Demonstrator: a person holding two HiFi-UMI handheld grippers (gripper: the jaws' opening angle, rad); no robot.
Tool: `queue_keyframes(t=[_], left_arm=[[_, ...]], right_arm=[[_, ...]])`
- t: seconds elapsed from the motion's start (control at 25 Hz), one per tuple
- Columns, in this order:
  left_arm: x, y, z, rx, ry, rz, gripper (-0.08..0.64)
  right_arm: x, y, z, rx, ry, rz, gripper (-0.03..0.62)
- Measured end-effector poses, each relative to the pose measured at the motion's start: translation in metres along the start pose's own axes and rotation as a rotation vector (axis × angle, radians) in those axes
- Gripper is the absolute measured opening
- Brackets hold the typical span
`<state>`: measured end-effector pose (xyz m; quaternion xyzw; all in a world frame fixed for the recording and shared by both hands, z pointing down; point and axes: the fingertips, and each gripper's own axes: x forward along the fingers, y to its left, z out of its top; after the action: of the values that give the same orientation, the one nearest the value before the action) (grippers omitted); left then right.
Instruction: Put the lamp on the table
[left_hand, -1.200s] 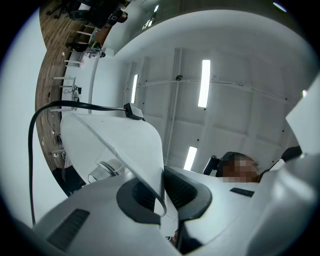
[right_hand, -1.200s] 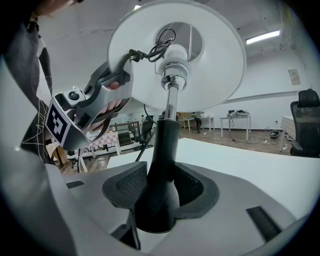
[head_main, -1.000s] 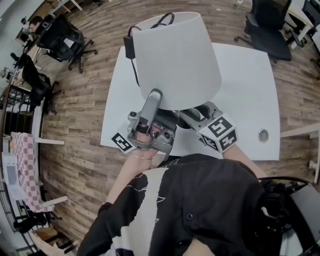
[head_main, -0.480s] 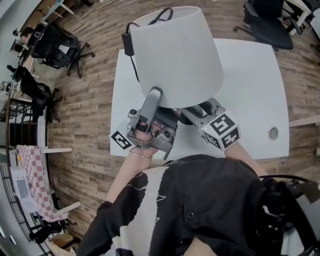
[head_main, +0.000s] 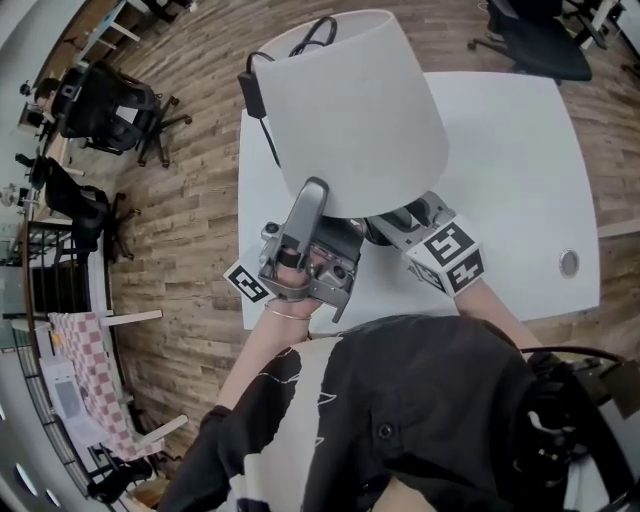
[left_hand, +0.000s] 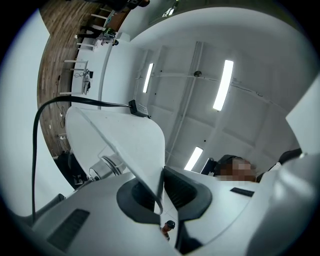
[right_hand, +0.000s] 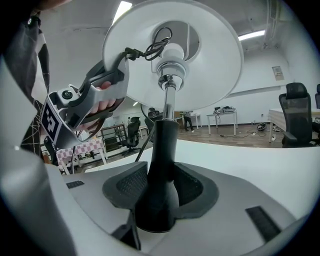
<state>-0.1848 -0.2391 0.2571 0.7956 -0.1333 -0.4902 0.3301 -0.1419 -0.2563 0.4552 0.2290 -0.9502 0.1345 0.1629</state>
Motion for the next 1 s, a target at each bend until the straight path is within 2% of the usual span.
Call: queue_keyframes(t=[0.2,0.68,1.0], left_arm=[[-0.013,0.007,-0.006,-0.033,0.024,-0.007,0.031],[0.011,0.055,0.037,-0.08,0.014,-0.03,0.031],[0.022,0.084,0.049,-0.071,0.029,-0.023,0.031]], right_arm=[[0.005,0.001,-0.015,0.023,0.007,-0.043,0.173],[0.037,-0.051,0.009,0.008,0.011,-0.09,0.172],[0.058,-0.077,0.015,0.001,0.013,-0.094,0.172]])
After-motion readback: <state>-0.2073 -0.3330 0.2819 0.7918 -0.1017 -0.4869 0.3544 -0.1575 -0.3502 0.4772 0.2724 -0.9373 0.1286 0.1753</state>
